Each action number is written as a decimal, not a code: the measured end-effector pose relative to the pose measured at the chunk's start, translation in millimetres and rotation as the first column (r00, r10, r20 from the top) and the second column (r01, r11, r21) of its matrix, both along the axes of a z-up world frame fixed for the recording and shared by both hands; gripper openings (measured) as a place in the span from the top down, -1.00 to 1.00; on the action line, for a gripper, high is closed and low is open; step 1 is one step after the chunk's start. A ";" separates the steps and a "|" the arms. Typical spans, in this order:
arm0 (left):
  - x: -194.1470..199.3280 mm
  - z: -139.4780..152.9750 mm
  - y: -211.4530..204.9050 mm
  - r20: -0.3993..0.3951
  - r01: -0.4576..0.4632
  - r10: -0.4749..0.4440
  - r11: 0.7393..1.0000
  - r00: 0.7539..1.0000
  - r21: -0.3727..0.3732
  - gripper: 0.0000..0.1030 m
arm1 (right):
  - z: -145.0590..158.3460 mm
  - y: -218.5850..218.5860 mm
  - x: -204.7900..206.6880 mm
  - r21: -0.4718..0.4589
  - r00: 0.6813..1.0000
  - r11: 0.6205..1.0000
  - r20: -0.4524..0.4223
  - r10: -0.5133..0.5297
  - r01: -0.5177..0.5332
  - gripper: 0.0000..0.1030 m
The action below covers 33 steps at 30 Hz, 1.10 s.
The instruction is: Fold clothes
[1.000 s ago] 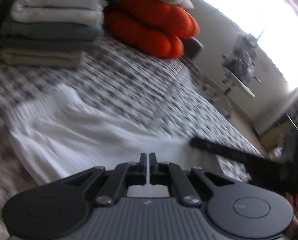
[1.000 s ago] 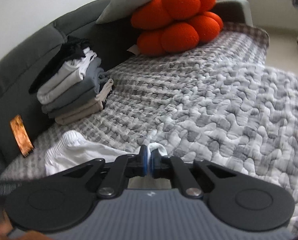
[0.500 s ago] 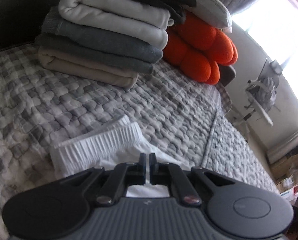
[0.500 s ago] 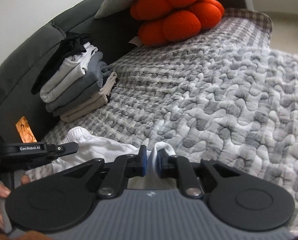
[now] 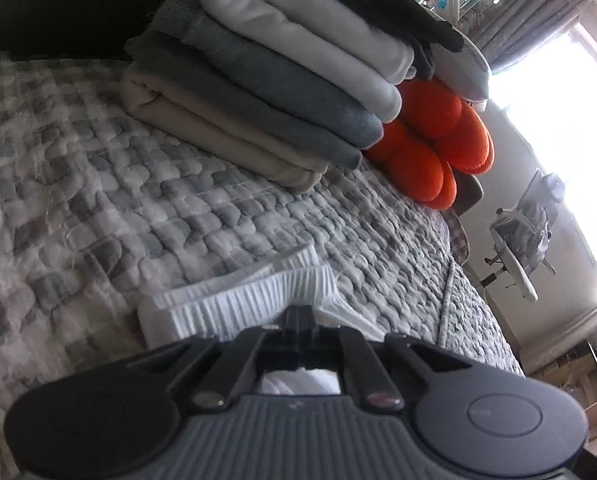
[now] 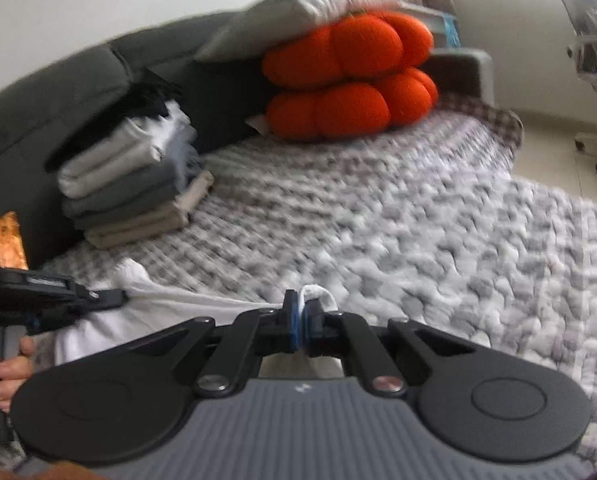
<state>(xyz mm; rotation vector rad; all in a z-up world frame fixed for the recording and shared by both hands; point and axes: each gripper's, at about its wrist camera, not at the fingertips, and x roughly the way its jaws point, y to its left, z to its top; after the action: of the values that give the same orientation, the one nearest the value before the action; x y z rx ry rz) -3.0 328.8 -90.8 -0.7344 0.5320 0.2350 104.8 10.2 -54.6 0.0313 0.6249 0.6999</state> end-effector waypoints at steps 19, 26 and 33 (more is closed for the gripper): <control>-11.8 32.2 -3.3 -0.001 0.058 -0.059 0.996 0.998 0.071 0.78 | 12.5 -19.3 4.0 -0.011 0.988 0.997 -0.140 0.073 -0.075 0.59; -6.3 42.9 -8.1 -0.006 0.117 -0.117 0.986 0.993 0.122 0.79 | 27.1 -23.4 0.1 -0.009 0.992 0.998 -0.114 0.059 -0.060 0.28; -4.0 48.0 -18.8 -0.013 0.151 -0.150 0.982 0.989 0.115 0.80 | 35.2 -23.2 1.6 -0.030 0.996 0.998 -0.079 0.047 -0.049 0.28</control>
<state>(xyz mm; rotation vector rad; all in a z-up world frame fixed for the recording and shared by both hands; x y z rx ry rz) -6.9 309.9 -42.8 -0.5782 0.5705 0.1256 106.4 -13.0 -19.4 0.0142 0.7138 0.7377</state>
